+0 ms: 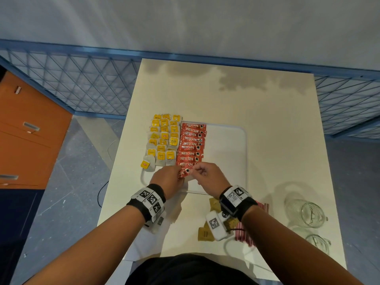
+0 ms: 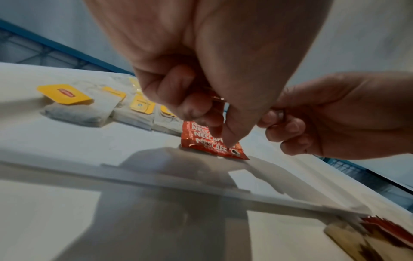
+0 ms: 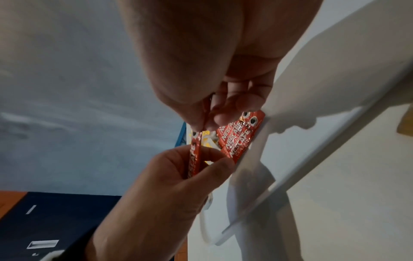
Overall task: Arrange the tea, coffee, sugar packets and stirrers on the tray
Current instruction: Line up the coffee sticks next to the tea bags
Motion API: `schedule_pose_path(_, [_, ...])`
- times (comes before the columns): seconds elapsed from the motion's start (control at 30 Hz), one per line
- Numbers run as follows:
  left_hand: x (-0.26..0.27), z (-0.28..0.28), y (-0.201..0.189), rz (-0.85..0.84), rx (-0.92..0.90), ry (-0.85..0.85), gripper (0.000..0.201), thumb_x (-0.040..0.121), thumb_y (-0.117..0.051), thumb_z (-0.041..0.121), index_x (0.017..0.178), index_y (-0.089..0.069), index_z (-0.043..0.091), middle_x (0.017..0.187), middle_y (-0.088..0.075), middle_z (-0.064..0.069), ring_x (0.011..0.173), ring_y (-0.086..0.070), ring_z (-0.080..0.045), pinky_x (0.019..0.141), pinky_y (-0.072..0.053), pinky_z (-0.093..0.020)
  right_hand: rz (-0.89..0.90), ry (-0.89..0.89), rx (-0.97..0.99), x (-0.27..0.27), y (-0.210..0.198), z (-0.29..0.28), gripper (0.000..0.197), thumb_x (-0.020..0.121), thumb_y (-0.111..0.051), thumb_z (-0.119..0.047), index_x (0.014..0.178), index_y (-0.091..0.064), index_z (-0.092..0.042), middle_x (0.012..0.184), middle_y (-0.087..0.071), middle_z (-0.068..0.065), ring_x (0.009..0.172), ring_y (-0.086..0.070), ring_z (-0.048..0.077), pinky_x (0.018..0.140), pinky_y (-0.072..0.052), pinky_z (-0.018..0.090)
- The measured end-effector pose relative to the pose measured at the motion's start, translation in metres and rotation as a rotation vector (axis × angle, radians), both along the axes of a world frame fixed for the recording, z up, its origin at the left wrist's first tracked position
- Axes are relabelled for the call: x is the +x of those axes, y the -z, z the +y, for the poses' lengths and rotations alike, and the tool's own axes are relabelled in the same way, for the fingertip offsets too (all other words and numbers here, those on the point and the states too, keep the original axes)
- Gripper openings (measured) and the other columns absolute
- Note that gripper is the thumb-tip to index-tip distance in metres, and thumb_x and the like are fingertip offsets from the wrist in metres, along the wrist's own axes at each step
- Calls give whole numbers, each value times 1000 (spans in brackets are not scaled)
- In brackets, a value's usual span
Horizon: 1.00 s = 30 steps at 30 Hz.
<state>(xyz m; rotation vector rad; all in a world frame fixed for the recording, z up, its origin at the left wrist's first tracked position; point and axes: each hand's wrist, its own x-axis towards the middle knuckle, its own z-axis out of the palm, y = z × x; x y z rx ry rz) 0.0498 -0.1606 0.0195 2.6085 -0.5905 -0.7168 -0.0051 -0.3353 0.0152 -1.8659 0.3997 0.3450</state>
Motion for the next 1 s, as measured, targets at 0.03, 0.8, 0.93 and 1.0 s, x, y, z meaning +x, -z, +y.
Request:
schedule_pose_path(0.03, [-2,1,0,5,-13,3,19,93,-59,30,108,-67,20,98,-74,-4,87,-68,-27,73,-55,-36,11,-2,-8,-1,2,-1,13,94,-69,-29,89,-74,-18,78,-70,-4,68,-61,8,74,-60,46])
schedule_pose_path(0.8, [0,17,-7,348,-557,-483,13,94,-67,6,106,-69,4,82,-75,-11,53,-61,-8,56,-51,-17,59,147,26,-8,-4,-16,16,96,-68,-27,102,-73,-13,86,-71,-3,69,-62,7,56,-47,14])
schedule_pose_path(0.93, [3,20,2,282,-485,-471,10,94,-66,11,102,-73,9,83,-70,-4,55,-61,-6,57,-50,-18,45,92,-96,-5,-2,-17,16,94,-68,-33,89,-74,-19,85,-72,-9,76,-66,8,70,-55,26])
schedule_pose_path(1.0, [4,22,9,257,-391,-438,9,94,-67,15,99,-75,14,83,-71,3,65,-63,-7,63,-49,-21,90,-3,-184,-6,1,-17,21,93,-67,-34,81,-73,-18,83,-73,-6,77,-67,13,71,-56,31])
